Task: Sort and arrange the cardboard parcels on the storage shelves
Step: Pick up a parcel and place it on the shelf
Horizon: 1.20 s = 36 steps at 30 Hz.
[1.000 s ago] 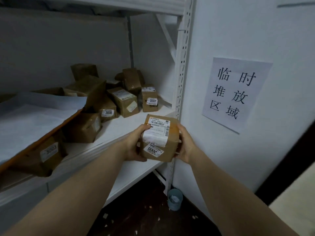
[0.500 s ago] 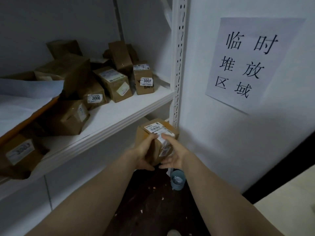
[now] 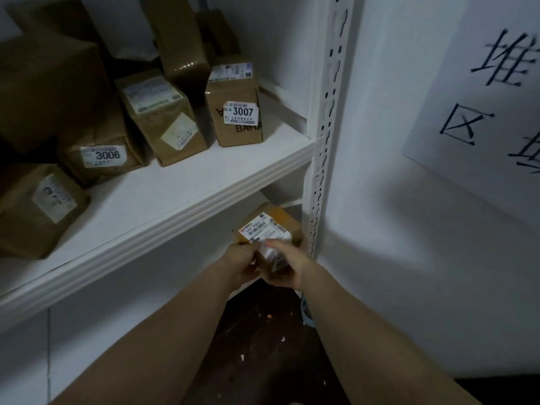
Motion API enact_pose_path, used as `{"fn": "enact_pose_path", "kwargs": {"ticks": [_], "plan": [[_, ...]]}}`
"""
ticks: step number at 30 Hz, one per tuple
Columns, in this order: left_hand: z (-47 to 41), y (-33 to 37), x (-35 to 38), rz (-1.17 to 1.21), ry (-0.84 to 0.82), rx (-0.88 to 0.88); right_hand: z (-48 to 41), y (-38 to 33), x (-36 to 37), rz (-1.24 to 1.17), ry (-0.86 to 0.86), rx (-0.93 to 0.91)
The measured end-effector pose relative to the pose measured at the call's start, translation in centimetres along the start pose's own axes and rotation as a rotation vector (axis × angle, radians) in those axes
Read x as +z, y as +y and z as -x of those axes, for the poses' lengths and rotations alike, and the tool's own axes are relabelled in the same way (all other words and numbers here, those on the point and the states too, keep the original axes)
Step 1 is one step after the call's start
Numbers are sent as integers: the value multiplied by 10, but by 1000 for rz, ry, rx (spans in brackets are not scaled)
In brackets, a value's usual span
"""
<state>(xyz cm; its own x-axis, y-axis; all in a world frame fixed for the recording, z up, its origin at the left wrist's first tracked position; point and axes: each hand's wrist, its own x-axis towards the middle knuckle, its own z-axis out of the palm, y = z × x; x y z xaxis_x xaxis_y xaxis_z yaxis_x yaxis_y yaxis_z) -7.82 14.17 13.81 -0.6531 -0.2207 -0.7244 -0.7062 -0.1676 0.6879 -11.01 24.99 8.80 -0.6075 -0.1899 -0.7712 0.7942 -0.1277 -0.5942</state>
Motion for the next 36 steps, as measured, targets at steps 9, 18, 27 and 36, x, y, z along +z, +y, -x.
{"fn": "enact_pose_path", "kwargs": {"ticks": [9, 18, 27, 36], "plan": [[-82, -6, 3, -35, 100, 44, -85, -9, 8, 11, -24, -73], [-122, -5, 21, -110, 91, 72, -121, -24, -4, 126, 84, -158], [-91, 1, 34, -197, 37, -14, -74, -40, -20, 355, 139, -181], [28, 31, 47, -364, -148, 78, 55, -63, -14, 382, 224, -268]]}}
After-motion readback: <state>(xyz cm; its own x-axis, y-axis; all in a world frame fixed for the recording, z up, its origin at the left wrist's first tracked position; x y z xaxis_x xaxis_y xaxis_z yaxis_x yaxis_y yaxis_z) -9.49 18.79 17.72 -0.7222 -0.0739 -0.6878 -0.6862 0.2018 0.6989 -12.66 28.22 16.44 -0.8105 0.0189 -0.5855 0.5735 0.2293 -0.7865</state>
